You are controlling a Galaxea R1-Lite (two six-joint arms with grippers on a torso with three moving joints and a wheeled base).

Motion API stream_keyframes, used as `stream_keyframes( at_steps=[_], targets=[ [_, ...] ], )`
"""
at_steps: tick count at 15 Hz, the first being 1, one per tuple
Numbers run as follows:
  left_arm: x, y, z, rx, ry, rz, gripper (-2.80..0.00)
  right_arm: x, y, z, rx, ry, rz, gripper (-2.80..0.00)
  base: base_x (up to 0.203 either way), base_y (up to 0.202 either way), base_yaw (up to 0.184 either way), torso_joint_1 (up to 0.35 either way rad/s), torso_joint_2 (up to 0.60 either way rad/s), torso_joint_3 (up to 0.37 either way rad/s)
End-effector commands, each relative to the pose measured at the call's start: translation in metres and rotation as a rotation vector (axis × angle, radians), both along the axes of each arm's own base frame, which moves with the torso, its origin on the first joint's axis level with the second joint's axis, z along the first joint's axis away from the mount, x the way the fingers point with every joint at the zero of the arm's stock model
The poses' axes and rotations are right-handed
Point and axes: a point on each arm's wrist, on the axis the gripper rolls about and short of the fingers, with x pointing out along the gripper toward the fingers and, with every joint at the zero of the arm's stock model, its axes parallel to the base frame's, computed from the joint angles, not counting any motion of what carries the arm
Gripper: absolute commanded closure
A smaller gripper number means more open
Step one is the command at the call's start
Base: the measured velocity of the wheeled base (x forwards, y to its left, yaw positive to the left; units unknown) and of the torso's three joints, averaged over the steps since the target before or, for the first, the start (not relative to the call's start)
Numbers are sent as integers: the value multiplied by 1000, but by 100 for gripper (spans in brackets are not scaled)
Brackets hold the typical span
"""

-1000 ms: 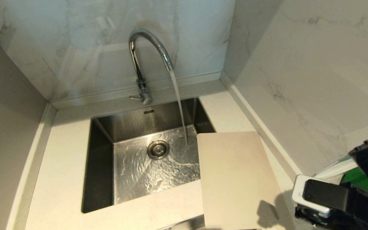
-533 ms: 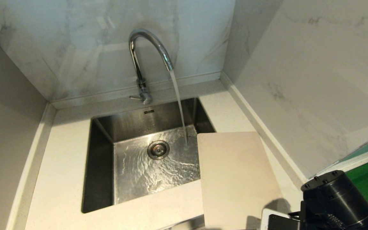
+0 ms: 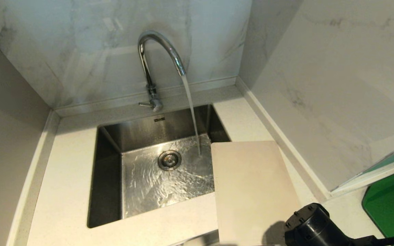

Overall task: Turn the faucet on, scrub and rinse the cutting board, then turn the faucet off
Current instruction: Pick up the cutting board

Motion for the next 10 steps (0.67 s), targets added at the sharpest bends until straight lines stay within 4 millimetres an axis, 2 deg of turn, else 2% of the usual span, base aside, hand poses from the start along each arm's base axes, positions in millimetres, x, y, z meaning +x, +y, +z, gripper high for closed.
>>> stream_keyframes(
  at_steps=[1, 4, 10],
  targets=[
    [0, 0, 0, 0, 1, 0, 0, -1, 2, -9, -28, 37, 16, -280, 0, 0, 0, 0, 0, 0],
    [0, 0, 0, 0, 2, 0, 0, -12, 0, -19, -49, 72, 53, -280, 0, 0, 0, 0, 0, 0],
    [0, 0, 0, -1, 0, 0, 0, -13, 3, -55, -36, -9, 155, -280, 0, 0, 0, 0, 0, 0]
  ],
)
